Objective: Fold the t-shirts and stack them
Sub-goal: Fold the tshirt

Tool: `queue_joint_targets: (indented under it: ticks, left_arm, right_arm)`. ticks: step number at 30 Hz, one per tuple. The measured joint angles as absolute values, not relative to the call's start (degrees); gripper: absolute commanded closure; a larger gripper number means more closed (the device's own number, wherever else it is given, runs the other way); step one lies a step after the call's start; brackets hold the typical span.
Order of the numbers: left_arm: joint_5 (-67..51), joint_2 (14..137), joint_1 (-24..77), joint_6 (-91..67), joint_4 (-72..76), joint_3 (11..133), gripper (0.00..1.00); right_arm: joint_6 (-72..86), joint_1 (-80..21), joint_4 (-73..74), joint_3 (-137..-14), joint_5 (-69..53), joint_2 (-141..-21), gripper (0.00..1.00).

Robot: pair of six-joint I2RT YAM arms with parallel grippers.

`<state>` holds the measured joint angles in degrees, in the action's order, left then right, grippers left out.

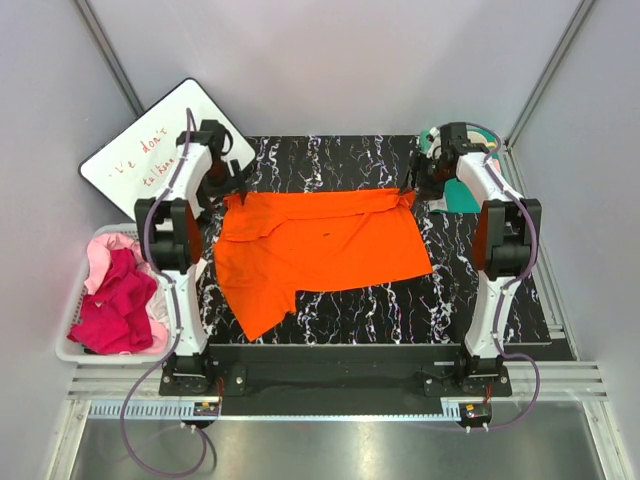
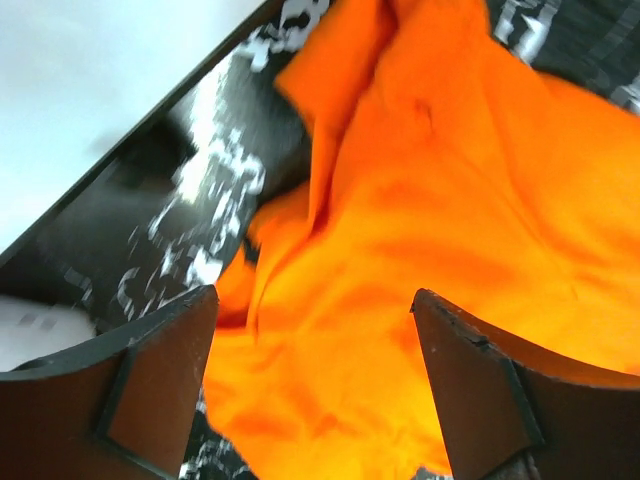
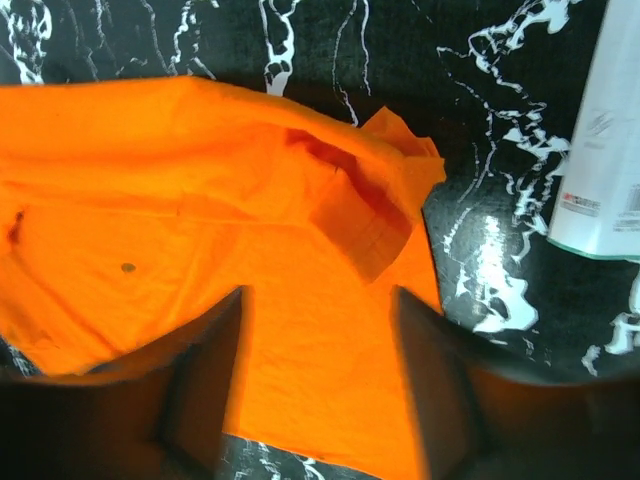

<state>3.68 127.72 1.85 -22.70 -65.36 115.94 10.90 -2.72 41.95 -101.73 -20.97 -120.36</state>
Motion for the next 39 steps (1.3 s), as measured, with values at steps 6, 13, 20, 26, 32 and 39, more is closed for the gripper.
queue_joint_targets:
  ticks: [6, 13, 20, 26, 32, 39]
  left_arm:
    - [3.75, 119.20, 2.50, -22.26, -64.14, 113.36, 0.14]
    - [3.68, 118.24, 3.44, -22.24, -63.40, 110.43, 0.14]
    - [3.68, 118.24, 3.68, -22.00, -63.20, 109.67, 0.14]
    - [3.70, 118.24, 3.90, -21.87, -63.09, 107.13, 0.14]
    - [3.70, 118.58, 4.23, -21.87, -63.09, 105.27, 0.14]
    - [3.73, 119.66, 4.47, -21.85, -62.92, 104.09, 0.13]
  right_arm:
    - [12.80, -2.72, 41.67, -104.81, -23.62, -127.74, 0.65]
    - [13.80, -2.72, 41.87, -105.84, -24.77, -132.33, 0.69]
    - [13.78, -2.72, 41.43, -107.35, -25.15, -132.33, 1.00]
    - [13.63, -2.72, 41.56, -106.06, -24.64, -132.11, 1.00]
    - [11.46, -2.72, 44.25, -105.65, -20.97, -129.19, 1.00]
    - [9.43, -2.72, 46.70, -105.43, -18.00, -121.69, 1.00]
